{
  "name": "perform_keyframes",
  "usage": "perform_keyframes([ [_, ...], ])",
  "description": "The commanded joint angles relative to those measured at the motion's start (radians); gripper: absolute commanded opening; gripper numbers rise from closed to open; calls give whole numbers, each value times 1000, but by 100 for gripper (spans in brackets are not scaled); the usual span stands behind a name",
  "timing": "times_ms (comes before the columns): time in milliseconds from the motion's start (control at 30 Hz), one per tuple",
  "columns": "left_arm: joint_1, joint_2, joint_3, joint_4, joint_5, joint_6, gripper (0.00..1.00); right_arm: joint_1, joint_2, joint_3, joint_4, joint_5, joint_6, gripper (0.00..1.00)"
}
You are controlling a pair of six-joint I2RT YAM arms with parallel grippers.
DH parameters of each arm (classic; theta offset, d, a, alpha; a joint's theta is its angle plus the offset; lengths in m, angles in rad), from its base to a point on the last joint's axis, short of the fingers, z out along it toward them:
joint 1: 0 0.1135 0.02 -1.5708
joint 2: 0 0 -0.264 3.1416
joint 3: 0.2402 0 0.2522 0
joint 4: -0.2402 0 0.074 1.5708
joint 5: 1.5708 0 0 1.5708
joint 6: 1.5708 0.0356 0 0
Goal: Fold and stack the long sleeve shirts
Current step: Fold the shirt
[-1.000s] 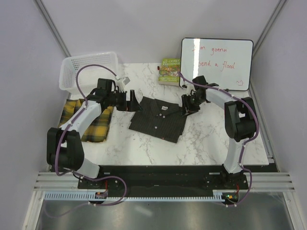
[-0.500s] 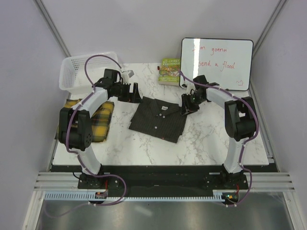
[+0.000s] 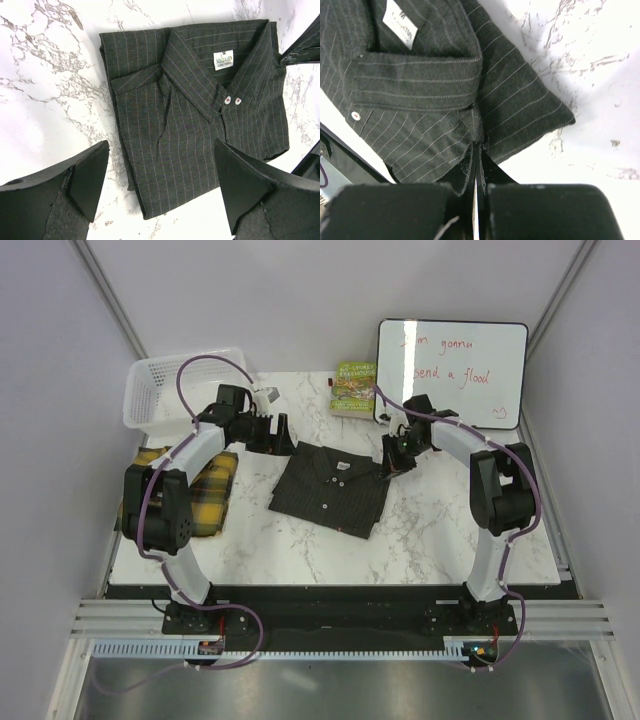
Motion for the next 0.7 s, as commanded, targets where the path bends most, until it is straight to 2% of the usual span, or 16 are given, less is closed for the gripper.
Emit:
perform_keyframes([
  [0, 4, -28, -7, 38, -1, 19, 91, -28, -69, 27, -34, 9, -23, 0],
  [133, 4, -47, -22, 37, -2, 21, 90, -59, -54, 26, -58, 29, -43, 0],
  [300, 3, -53, -45, 37, -17, -13, 91, -61, 15, 16, 12, 155, -89, 0],
  [400, 6, -65, -94, 57, 22, -62, 97, -55, 101, 82, 23, 182, -93, 0],
  [533, 16, -117, -239, 158, 123, -174, 99, -36, 153, 148, 49, 230, -138, 0],
  [667, 21, -223, -416, 304, 142, -327, 99, -15, 196, 214, 68, 294, -205, 1],
])
